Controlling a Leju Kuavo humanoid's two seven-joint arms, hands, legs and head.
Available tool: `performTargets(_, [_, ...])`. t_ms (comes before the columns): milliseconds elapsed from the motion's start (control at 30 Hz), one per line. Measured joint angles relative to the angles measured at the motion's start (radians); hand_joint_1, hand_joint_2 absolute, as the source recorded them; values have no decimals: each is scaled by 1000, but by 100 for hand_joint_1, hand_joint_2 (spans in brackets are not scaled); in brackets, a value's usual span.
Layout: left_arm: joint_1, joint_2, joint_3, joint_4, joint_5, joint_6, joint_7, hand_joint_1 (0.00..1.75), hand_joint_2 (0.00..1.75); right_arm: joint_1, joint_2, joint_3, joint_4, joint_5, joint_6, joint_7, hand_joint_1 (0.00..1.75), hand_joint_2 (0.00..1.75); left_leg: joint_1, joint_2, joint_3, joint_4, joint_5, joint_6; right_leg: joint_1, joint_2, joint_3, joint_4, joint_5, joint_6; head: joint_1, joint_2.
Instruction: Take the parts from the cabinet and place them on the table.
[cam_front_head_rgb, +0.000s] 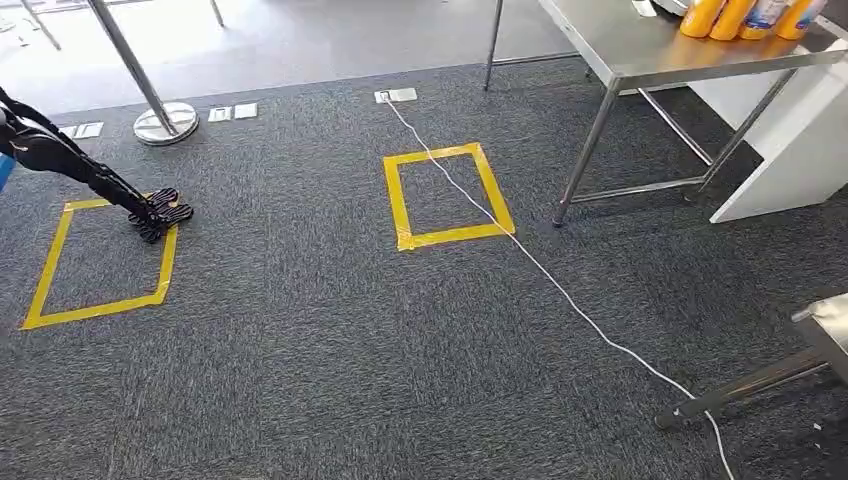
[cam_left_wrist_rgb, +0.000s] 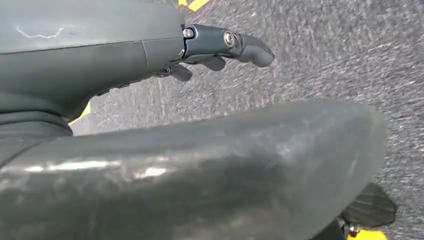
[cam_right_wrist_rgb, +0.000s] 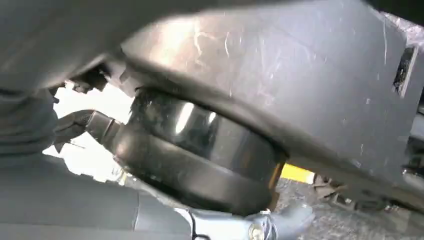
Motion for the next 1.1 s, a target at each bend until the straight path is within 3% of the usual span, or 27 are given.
performTargets(33, [1,0,2,0,0,-1,-1,0,0,0,2,0,0,0,0,0,0,0,2,14,-6,9,-1,0,-16,-17,8,-12,10,-13,-3,0])
performTargets(67, [1,0,5,0,-1,-3,-6,0,0,1,3,0,0,0,0,0,0,0,-4,84,-17,34,-24,-2,-13,-31,10,-13,13,-19,-3,0])
performTargets(100, [0,0,5,0,-8,-5,-13,0,0,5,2,0,0,0,0,0,0,0,-4,125,-41,86,-64,-6,-11,-45,11,-13,13,-26,-9,0])
performTargets(167, [-5,0,5,0,-18,-3,-10,0,0,11,-1,0,0,-1,0,0,0,0,2,150,-111,240,-140,-15,-5,-79,10,-13,11,-27,-8,0])
performTargets(200, [-4,0,5,0,-20,-2,-5,0,0,11,-2,0,0,0,0,1,0,0,4,154,-135,295,-156,-20,-4,-95,9,-12,11,-28,-10,0])
performTargets(233, [-3,0,5,0,-21,-2,2,0,0,10,-2,0,0,0,1,1,0,0,6,157,-137,305,-150,-22,-4,-110,9,-12,10,-28,-9,0])
performTargets(300, [-1,0,6,0,-21,-5,10,0,0,10,-2,0,0,0,3,1,0,0,13,167,-68,189,-83,-26,-5,-138,13,-12,6,-25,-9,0])
performTargets(333, [-2,0,8,0,-21,-7,11,0,0,10,-1,1,0,0,4,1,0,0,14,192,-16,101,-47,-27,-6,-149,18,-11,1,-19,-9,0])
performTargets(367, [-3,0,8,0,-21,-8,11,0,0,11,-1,1,0,1,6,1,0,0,12,248,24,31,-40,-29,-2,-158,24,-11,-4,-12,-11,0])
performTargets(400, [-6,-3,8,0,-23,-12,11,0,0,11,-3,1,0,1,8,1,0,0,5,256,29,22,-44,-18,12,-169,13,-7,-11,-5,-12,0])
performTargets(500, [-6,0,9,0,-28,-13,11,0,0,10,-3,2,0,1,11,2,0,0,-6,209,19,23,-44,3,7,-200,35,-18,-11,4,-4,0])
performTargets(533, [-6,0,8,0,-29,-13,11,0,0,7,-3,1,0,1,11,2,0,0,-2,194,22,16,-39,12,9,-205,37,-15,-17,13,-4,0])
performTargets(567, [-4,-1,9,0,-30,-13,11,0,0,7,-5,2,0,0,11,2,0,0,2,181,25,11,-35,18,3,-153,26,2,-30,15,-1,0])
performTargets(600, [-5,0,9,0,-33,-14,9,0,0,9,-3,2,0,0,11,0,0,0,3,170,23,11,-32,27,2,-97,2,54,-58,8,3,0])
performTargets(633, [-8,0,9,0,-35,-14,7,0,0,6,-3,2,0,0,11,-3,0,0,2,157,20,11,-31,32,2,-74,-39,139,-96,0,7,0])
performTargets(667, [-8,0,9,0,-38,-14,4,0,0,2,-3,2,0,-1,11,-3,0,0,1,142,17,11,-30,35,2,-68,-84,227,-126,-5,7,0])
performTargets(700, [-8,0,9,0,-39,-14,2,0,0,-2,-3,2,0,-2,11,-3,0,0,-1,126,17,11,-29,35,3,-65,-119,295,-147,-6,7,0])
performTargets(733, [-7,0,9,0,-39,-14,2,0,0,-5,-3,2,0,-3,13,-3,0,0,-2,110,17,11,-28,36,3,-63,-132,317,-145,-1,7,0])
performTargets(767, [-7,0,9,0,-39,-14,2,0,0,-6,-3,2,0,-6,14,-3,0,0,-3,93,17,11,-27,38,3,-62,-124,292,-126,5,6,0])
performTargets(833, [-6,0,9,0,-39,-15,2,0,0,-4,-2,2,0,-6,19,-2,0,0,-3,58,17,11,-22,35,2,-46,-56,132,-48,18,6,0])
performTargets(867, [-6,0,9,0,-39,-15,2,0,0,-1,-2,2,0,-6,20,-2,0,0,-1,42,15,11,-19,32,0,6,-11,32,-9,20,7,0])
performTargets(900, [-7,0,9,0,-39,-15,1,0,0,1,-3,2,0,-6,20,-3,0,0,-5,31,11,15,-16,25,-1,47,-5,0,-10,11,7,0])
performTargets(933, [-6,0,9,0,-39,-15,1,0,0,0,-3,2,0,-6,21,-2,0,0,-5,23,8,12,-14,20,0,27,-8,-1,-4,4,6,0])
performTargets(1000, [-2,0,9,0,-40,-16,0,0,0,-1,-1,2,0,-6,21,-3,0,0,-1,5,5,3,-5,7,7,10,-9,-1,-1,-5,6,0])
performTargets(1033, [2,0,9,0,-40,-16,0,0,0,-2,0,2,0,-7,21,-3,0,0,-3,-9,-2,0,1,-2,1,-5,4,-10,8,-15,6,0])
performTargets(1067, [3,0,9,0,-40,-16,0,0,0,-2,0,2,0,-8,21,-2,0,0,-3,41,-7,16,-9,3,-7,-22,6,-17,14,-23,4,0])
performTargets(1100, [3,0,9,0,-40,-16,0,0,0,1,0,2,0,-9,22,-2,0,0,-8,103,-24,54,-43,0,-5,-34,6,-18,16,-30,-1,0])
